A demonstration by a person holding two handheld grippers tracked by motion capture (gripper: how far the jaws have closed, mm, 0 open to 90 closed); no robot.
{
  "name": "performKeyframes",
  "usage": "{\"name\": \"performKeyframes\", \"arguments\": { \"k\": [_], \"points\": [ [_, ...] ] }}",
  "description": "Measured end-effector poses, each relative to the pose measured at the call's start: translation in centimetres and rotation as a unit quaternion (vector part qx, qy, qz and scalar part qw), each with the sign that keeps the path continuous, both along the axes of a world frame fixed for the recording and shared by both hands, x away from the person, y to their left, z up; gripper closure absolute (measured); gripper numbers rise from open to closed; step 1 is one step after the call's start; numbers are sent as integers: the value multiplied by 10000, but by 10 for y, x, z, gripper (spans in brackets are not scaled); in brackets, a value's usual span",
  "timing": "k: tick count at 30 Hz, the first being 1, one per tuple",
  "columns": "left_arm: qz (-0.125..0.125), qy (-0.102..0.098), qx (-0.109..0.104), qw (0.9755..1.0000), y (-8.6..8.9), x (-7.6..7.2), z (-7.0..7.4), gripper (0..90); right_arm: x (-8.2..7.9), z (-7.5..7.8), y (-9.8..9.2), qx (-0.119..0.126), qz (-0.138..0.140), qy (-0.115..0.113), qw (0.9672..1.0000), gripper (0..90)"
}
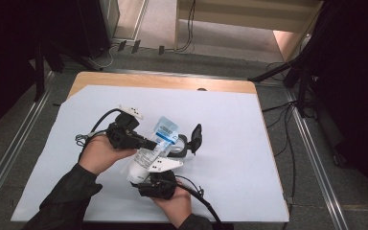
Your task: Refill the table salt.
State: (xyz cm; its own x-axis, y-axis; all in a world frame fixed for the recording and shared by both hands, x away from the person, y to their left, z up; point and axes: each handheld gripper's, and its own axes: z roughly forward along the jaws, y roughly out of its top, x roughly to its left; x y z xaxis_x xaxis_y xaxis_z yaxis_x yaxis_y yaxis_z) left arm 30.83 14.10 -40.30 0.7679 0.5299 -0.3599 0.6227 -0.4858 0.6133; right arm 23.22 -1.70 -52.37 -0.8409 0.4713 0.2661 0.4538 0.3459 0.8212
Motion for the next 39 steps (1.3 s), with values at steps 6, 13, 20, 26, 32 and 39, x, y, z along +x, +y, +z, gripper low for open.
{"name": "performKeyframes", "arguments": {
  "k": [6, 13, 20, 26, 32, 39],
  "points": [
    [16, 13, 73, 10000, -8, 4, 4, 900, 4, 3, -1, 88, 19, 100, 9999, 533],
    [31, -2, -72, 10000, -11, 8, 5, 900, 7, 9, 1, 285, 118, 160, 9994, 527],
    [64, 24, -119, 9999, -15, 13, 1, 900, 11, 10, 0, 315, 130, 207, 9992, 518],
    [70, 14, -189, 9998, -15, 15, 0, 900, 11, 12, -1, 435, 121, 257, 9987, 548],
    [8, 82, -215, 9997, -16, 15, -2, 883, 10, 13, -1, 559, 103, 331, 9978, 554],
    [7, 213, -278, 9994, -8, 14, -2, 837, 10, 13, -2, 613, 108, 376, 9974, 559]
  ]
}}
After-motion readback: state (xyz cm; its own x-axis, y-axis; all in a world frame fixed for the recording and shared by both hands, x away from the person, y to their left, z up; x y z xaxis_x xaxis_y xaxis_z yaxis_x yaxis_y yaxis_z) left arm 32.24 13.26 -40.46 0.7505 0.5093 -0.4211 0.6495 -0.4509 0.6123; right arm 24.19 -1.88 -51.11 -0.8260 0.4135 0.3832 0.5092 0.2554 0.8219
